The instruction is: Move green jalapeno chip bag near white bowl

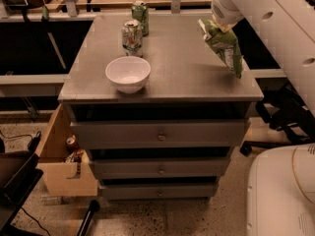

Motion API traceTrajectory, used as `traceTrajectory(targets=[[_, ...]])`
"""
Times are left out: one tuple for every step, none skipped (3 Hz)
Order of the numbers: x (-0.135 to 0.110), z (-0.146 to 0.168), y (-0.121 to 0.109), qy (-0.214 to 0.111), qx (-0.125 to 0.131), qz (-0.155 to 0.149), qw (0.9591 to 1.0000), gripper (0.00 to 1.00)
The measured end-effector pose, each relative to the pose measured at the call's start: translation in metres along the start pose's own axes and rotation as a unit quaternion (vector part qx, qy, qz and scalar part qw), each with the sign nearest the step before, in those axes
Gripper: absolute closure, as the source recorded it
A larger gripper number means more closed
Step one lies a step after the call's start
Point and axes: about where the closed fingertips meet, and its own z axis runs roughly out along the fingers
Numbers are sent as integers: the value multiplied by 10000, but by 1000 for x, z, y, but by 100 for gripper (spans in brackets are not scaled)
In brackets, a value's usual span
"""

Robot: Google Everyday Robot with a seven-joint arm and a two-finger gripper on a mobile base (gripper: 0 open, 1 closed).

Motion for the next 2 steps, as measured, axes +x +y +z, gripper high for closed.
traceTrajectory(targets=[[-20,-30,8,22,206,-150,9997,100],[-34,-53,21,-33,214,-216,9995,100]])
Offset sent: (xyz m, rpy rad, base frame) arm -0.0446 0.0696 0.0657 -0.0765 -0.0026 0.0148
